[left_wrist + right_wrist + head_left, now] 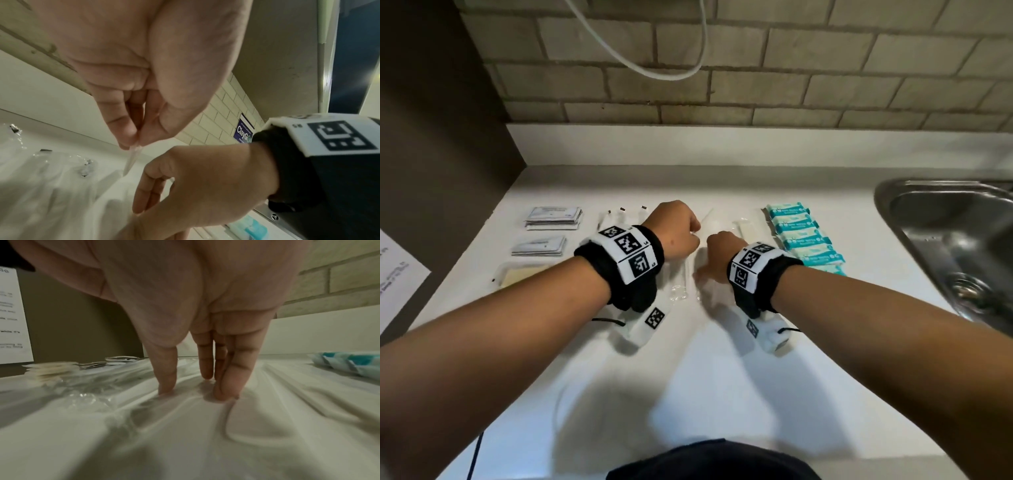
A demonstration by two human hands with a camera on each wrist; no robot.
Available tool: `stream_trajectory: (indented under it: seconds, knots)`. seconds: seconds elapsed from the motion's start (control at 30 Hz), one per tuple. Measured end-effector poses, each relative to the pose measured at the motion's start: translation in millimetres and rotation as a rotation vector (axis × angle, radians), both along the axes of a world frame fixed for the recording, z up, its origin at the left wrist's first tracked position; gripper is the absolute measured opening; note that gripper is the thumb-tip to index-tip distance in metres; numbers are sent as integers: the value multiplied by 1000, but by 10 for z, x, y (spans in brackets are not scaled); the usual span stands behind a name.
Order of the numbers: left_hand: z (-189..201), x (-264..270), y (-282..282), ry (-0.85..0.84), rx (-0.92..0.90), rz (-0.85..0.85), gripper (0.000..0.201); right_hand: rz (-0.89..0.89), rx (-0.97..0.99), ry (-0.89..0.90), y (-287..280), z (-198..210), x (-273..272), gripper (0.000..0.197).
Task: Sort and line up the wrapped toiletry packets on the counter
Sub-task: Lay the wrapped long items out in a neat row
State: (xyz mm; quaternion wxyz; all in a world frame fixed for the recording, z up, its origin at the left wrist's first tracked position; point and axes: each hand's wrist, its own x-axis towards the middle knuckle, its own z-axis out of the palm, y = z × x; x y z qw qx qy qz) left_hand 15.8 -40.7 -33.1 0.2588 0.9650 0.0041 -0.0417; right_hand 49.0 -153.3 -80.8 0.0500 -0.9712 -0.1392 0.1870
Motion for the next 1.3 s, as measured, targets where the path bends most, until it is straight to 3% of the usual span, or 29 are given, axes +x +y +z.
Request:
stream_trajectory:
  seconds: [0.2,0.4,0.57,0.83,0.9,1.0,1.03,1.13,1.3]
  knots:
    - [-47,4,32,-5,8,-8,33,-100,39,17,61,47,-32,81]
    - [-122,-78,-77,6,42,-58,35,-184,93,-4,-150,225,11,68]
    - [-206,-154,-229,69,87,-105,51,-279,163,-10,-452,358,23,59]
    - [-294,-168,-381,130,111,-98,55,-293,342,10,-402,219,35,46]
    - [-313,-172,-424,143,123,-96,49,-309,341,-12,-392,175,39,47]
    - [-321,-175,-455,135,144,-68,16,-337,341,-40,-433,135,73,45]
    - [-325,-167,-452,133,148,-55,16,-341,349,-52,-449,138,87,44]
    - [-319,-136,-457,148,165,-32,37,-340,403,-67,-481,168,130,44]
    - [-298,-79,-499,261,123,-67,47,-299,412,-35,-482,189,135,43]
